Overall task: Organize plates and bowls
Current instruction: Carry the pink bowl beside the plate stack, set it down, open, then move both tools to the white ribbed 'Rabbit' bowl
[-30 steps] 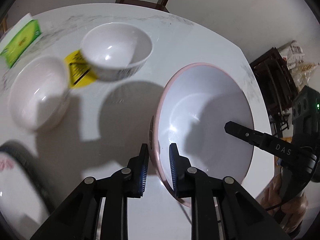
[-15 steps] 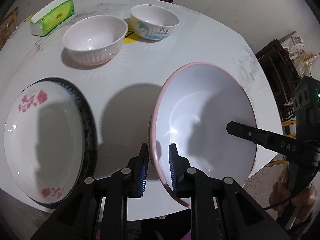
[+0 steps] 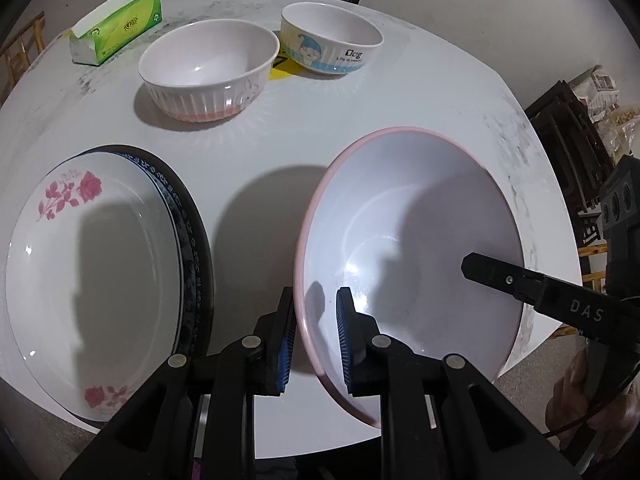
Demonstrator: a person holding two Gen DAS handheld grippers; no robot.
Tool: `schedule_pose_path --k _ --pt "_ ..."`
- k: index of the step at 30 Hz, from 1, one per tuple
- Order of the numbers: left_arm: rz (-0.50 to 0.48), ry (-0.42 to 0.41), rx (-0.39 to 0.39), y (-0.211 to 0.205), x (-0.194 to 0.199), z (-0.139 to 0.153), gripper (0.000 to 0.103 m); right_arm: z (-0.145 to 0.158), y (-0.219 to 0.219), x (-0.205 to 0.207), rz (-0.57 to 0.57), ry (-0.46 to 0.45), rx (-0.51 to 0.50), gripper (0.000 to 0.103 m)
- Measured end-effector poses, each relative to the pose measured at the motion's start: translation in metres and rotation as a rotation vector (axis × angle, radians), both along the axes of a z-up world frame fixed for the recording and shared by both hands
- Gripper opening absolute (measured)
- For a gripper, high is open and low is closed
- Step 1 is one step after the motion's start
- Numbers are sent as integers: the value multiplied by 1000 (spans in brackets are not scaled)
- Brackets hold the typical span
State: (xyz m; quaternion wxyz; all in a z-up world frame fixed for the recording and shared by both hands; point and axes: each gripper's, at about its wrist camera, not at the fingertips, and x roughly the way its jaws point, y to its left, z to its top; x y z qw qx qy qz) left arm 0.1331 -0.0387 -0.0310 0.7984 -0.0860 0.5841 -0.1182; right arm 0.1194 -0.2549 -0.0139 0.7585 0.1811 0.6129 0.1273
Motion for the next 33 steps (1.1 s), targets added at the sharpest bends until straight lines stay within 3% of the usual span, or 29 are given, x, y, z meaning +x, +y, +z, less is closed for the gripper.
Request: schedule_pose_path --k 1,4,6,8,12,22,33 --pt "2 1 -2 1 1 1 17 -1 -1 0 -1 4 13 15" --pt "4 -18 -6 3 -1 4 33 -1 -2 0 -11 4 33 17" --pt "9 -39 8 3 -1 9 60 0 -2 1 -14 -5 35 17" --pt "17 -77 18 5 -4 16 68 1 -3 1 -19 -11 30 17" --pt "27 -97 4 10 -4 24 73 11 -10 -2 -42 -55 51 18" --pt "37 -115 -38 25 -15 39 74 47 -25 -7 -61 -169 87 19" --pt "110 -169 -39 69 -8 68 77 75 12 9 20 -178 187 19"
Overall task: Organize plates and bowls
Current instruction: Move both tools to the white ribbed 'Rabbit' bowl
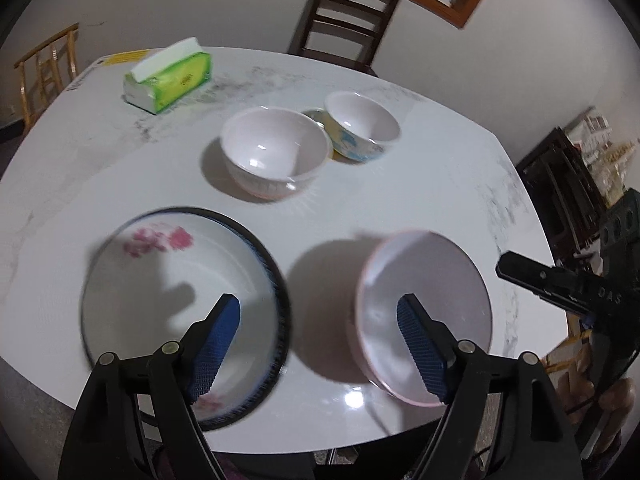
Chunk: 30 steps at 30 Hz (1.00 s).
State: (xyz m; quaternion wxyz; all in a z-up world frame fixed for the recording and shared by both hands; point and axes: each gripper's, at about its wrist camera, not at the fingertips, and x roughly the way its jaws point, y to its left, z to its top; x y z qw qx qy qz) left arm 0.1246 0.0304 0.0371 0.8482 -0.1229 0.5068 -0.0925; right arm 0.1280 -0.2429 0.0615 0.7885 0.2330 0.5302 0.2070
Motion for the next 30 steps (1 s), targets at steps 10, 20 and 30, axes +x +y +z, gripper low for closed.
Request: schedule_pose_path --k 10,20,30 --pt "122 34 -79 54 38 2 78 1 47 46 48 74 66 19" --pt "162 94 -124 77 79 -17 79 -12 76 91 47 130 29 19" --pt "156 127 -114 80 106 -31 79 -28 88 119 35 167 1 23"
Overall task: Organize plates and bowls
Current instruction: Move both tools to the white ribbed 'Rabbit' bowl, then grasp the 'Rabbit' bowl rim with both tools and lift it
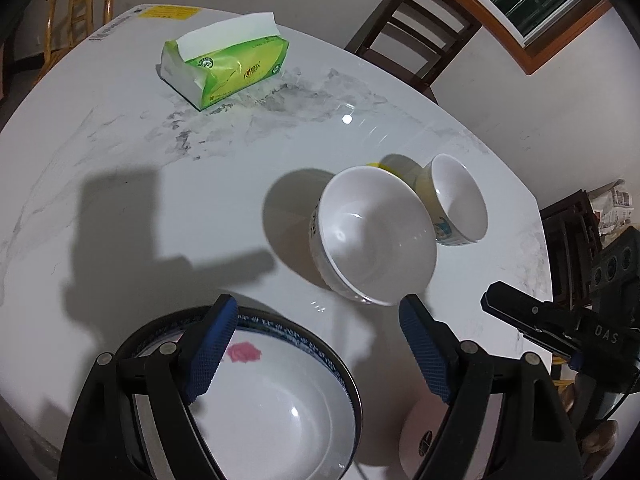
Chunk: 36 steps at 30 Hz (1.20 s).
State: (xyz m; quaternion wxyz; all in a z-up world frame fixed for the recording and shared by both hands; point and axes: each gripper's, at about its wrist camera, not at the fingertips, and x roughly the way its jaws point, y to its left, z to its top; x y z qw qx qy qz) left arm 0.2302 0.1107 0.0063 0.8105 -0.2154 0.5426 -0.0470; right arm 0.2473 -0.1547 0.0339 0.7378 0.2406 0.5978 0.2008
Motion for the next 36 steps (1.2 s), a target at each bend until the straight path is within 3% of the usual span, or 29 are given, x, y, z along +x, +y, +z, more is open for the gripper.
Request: schedule_pose_path --k 28,31,36 --pt "-29 16 46 -7 39 -26 79 -40 23 42 8 67 -99 25" --pt "-48 13 60 -10 42 -28 72 -47 24 44 11 83 -114 25" --pt "-71 45 59 -16 50 -39 50 -57 32 47 31 109 -123 25"
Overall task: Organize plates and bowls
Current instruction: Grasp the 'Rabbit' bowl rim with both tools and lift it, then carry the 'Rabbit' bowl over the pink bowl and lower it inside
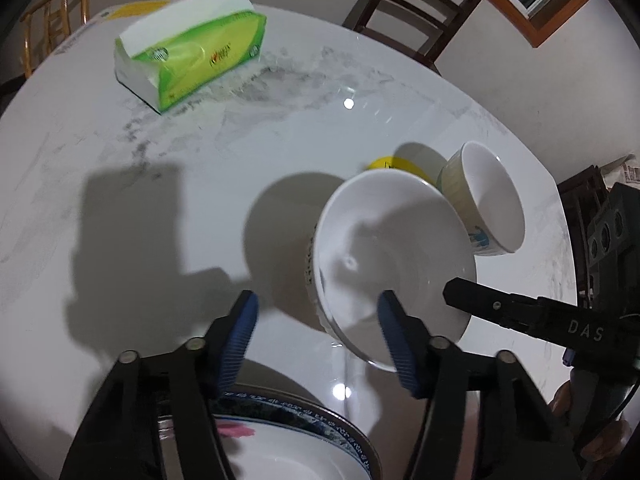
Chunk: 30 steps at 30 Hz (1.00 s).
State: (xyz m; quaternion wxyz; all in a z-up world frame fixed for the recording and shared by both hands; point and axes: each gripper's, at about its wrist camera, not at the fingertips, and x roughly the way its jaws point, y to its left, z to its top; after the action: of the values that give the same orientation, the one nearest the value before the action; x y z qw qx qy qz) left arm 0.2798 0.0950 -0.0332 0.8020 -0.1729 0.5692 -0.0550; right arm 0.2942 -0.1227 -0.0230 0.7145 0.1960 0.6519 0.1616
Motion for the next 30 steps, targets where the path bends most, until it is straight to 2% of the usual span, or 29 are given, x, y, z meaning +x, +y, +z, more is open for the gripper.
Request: schedule_pose_path --k 1,3,4,7,13,21,30 --pt "-1 8 0 -1 2 -3 46 -1 1 0 1 -2 2 25" --pt "-15 14 -28 -3 3 -8 21 -4 4 0 11 -5 12 21" --pt "-12 16 -33 -3 3 -9 19 -6 5 0 11 6 18 19" --pt "-13 4 13 -10 0 -6 17 -2 6 -3 24 -15 5 18" --pt "-12 -13 -27 -14 -23 11 18 27 -4 -22 29 -68 34 18" --pt "-58 -71 -57 -34 -71 54 19 70 -37 -79 25 -114 61 18" --pt "-175 -132 -82 -85 -128 90 19 106 -89 -150 -12 -168 42 18"
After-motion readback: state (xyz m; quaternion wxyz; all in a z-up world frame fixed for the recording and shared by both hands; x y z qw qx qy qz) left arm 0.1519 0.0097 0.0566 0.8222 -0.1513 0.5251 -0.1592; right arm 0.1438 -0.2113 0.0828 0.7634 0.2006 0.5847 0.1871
